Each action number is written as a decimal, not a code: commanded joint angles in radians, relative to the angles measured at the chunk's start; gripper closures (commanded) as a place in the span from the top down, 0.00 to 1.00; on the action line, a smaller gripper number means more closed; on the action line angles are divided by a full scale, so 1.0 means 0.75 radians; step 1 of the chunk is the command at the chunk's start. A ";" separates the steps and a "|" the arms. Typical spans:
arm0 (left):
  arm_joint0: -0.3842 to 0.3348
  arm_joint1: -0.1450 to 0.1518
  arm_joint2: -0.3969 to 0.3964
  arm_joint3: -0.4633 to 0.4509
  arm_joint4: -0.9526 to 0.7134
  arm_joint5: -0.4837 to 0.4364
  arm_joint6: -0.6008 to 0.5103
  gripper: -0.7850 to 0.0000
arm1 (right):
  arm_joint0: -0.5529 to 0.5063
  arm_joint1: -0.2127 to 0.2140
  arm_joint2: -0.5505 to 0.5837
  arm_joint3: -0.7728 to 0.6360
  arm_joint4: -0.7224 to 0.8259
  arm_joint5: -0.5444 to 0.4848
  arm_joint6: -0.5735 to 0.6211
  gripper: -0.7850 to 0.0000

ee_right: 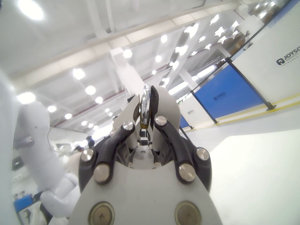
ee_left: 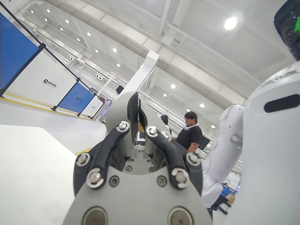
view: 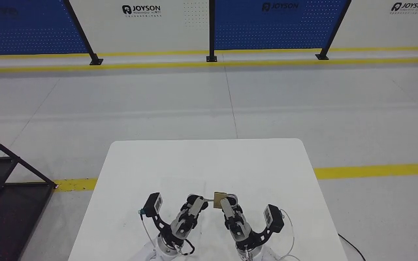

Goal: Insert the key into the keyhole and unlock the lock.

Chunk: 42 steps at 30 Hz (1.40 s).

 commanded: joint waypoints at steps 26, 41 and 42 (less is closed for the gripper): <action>-0.005 -0.032 -0.005 0.005 -0.037 -0.008 -0.058 0.00 | -0.011 -0.005 0.017 -0.044 0.074 0.031 0.133 0.00; -0.001 -0.040 -0.017 0.002 -0.060 -0.008 -0.096 0.38 | -0.031 -0.010 0.043 -0.053 0.070 0.015 0.137 0.00; -0.001 -0.040 -0.022 0.003 -0.057 -0.008 -0.097 0.36 | -0.032 -0.010 0.045 -0.052 0.070 0.013 0.138 0.00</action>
